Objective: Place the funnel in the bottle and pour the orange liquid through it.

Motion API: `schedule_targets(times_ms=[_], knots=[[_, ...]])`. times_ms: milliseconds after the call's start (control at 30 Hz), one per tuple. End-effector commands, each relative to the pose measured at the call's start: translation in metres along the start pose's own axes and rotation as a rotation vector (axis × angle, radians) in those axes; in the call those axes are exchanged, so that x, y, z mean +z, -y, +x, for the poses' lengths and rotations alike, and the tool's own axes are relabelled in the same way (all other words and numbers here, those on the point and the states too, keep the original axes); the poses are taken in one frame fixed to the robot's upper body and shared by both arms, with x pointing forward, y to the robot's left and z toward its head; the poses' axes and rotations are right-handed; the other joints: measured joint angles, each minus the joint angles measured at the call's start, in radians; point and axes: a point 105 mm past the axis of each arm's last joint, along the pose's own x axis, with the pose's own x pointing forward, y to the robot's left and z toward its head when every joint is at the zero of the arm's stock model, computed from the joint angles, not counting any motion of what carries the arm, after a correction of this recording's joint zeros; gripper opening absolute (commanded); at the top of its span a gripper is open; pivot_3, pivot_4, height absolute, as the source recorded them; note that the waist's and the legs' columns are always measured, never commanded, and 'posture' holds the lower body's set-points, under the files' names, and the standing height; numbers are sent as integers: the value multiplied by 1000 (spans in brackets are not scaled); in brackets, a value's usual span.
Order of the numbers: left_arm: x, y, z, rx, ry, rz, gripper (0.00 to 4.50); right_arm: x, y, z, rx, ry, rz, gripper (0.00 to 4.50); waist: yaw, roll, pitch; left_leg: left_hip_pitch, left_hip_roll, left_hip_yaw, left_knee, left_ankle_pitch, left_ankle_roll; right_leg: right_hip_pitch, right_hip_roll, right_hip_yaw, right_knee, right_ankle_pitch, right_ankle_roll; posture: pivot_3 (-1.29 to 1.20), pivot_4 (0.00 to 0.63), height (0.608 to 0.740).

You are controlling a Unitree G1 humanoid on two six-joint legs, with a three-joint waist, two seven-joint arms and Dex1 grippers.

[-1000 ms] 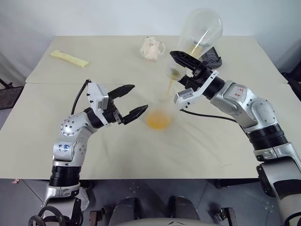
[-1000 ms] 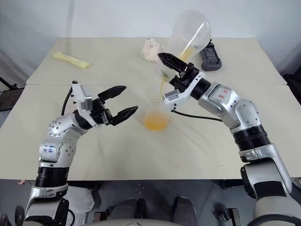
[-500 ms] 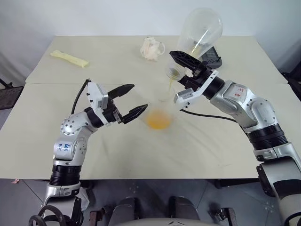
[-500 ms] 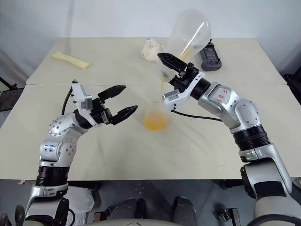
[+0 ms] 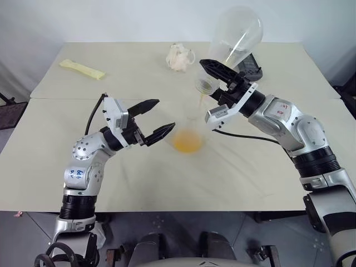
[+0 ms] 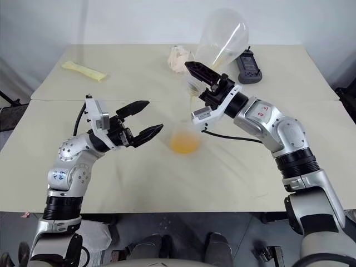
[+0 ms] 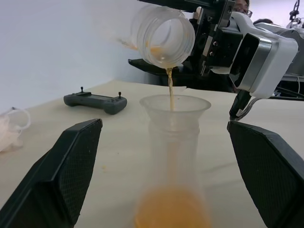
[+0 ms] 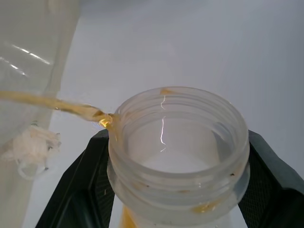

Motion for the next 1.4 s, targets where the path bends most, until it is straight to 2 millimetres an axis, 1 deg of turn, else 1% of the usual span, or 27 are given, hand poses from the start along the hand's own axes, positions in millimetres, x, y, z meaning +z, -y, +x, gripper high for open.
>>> schedule_targets(times_ms=[33,867,1033,1100,1200,1333,1400], knots=[[11,1,4,-11,35,43,4500,2,20,4,-67,28,-36,2821,0,0,0,0,0,0,0,0,0,0,0,0,0,0,0,0,150,740],[10,2,6,-8,41,43,4500,2,20,3,-74,25,-40,2821,0,0,0,0,0,0,0,0,0,0,0,0,0,0,0,0,150,740],[10,2,5,-5,40,43,4500,1,19,3,-64,24,3,2821,0,0,0,0,0,0,0,0,0,0,0,0,0,0,0,0,150,740],[9,1,5,-5,37,42,4500,1,20,2,-61,19,31,2821,0,0,0,0,0,0,0,0,0,0,0,0,0,0,0,0,150,740],[9,1,4,-6,33,41,4500,-1,23,2,-65,8,127,2821,0,0,0,0,0,0,0,0,0,0,0,0,0,0,0,0,150,740],[9,1,4,-12,29,37,4500,3,26,1,-72,28,349,2821,-1,0,0,0,0,0,0,0,0,0,0,0,0,0,0,0,150,740],[8,2,4,-17,26,34,4500,2,25,0,-73,15,456,2821,0,0,0,0,0,-1,0,0,0,1,0,-1,0,0,0,0,150,740]])
